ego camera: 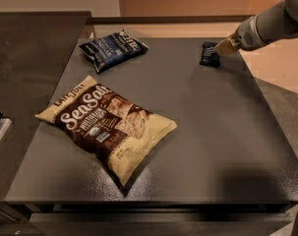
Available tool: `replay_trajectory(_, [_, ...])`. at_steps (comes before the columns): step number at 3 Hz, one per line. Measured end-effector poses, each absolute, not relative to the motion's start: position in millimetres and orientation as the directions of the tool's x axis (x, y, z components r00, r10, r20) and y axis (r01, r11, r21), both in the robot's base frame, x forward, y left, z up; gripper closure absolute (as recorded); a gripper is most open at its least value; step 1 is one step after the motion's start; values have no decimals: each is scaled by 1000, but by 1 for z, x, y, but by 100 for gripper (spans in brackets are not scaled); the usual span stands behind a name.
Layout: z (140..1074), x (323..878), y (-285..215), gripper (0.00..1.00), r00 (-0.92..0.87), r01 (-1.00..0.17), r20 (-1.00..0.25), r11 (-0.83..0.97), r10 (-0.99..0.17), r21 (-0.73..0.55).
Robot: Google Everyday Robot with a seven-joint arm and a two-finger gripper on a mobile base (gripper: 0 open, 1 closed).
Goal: Pick rxbar blueberry
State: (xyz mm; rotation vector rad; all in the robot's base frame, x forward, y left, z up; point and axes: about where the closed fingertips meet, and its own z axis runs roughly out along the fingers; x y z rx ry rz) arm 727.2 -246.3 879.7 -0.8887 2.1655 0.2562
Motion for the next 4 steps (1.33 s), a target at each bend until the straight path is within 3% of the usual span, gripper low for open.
replay_trajectory(3, [878,728,-242,12,-441,-692,-726,715,-528,-99])
replay_trajectory(4, [875,729,-240,0,-442,-695,-725,713,-529,-97])
